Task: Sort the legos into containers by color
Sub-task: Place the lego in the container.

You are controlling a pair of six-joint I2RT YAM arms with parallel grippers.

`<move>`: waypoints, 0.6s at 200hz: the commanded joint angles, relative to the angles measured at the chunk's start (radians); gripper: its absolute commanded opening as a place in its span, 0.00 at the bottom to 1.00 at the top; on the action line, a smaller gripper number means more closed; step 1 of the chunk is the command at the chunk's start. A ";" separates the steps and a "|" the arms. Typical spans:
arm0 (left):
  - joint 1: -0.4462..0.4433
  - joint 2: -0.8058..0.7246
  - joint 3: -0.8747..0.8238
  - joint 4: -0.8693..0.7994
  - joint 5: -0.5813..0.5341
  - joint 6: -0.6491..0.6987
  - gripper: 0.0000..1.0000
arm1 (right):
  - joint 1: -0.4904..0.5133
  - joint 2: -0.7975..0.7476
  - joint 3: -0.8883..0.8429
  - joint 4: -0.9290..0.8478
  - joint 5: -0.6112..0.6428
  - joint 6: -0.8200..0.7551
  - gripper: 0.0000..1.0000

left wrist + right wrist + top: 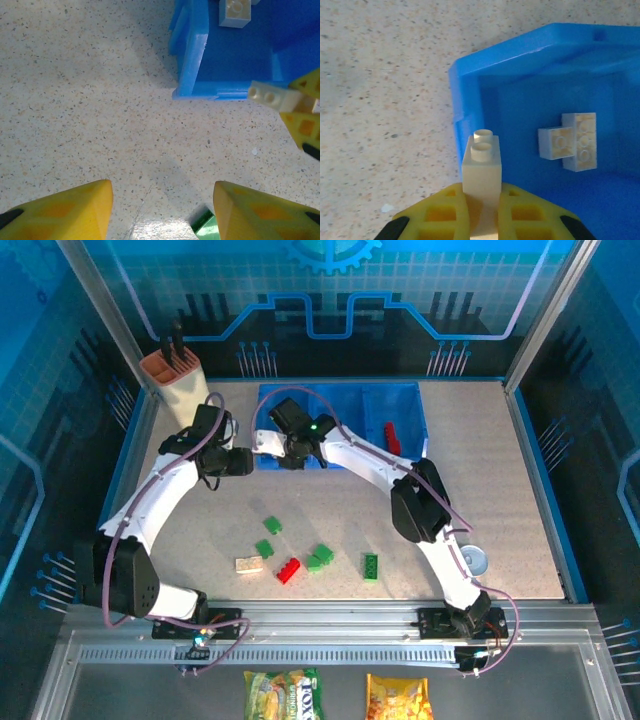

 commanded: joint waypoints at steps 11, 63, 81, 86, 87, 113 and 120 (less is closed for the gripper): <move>0.006 -0.026 -0.016 0.008 0.001 -0.011 0.57 | -0.021 0.040 0.077 -0.021 0.019 -0.032 0.12; 0.006 -0.025 -0.017 0.005 0.000 -0.014 0.57 | -0.033 0.119 0.124 -0.039 0.037 -0.065 0.14; 0.006 -0.025 -0.018 0.006 0.002 -0.013 0.57 | -0.034 0.138 0.134 -0.040 0.050 -0.073 0.14; 0.006 -0.025 -0.018 0.006 0.002 -0.012 0.57 | -0.034 0.141 0.136 -0.040 0.054 -0.075 0.14; 0.006 -0.025 -0.018 0.005 0.002 -0.012 0.57 | -0.034 0.143 0.137 -0.041 0.055 -0.076 0.14; 0.006 -0.024 -0.019 0.006 -0.001 -0.012 0.57 | -0.034 0.154 0.136 -0.053 0.066 -0.082 0.15; 0.006 -0.023 -0.018 0.007 -0.001 -0.012 0.57 | -0.035 0.154 0.136 -0.056 0.066 -0.084 0.16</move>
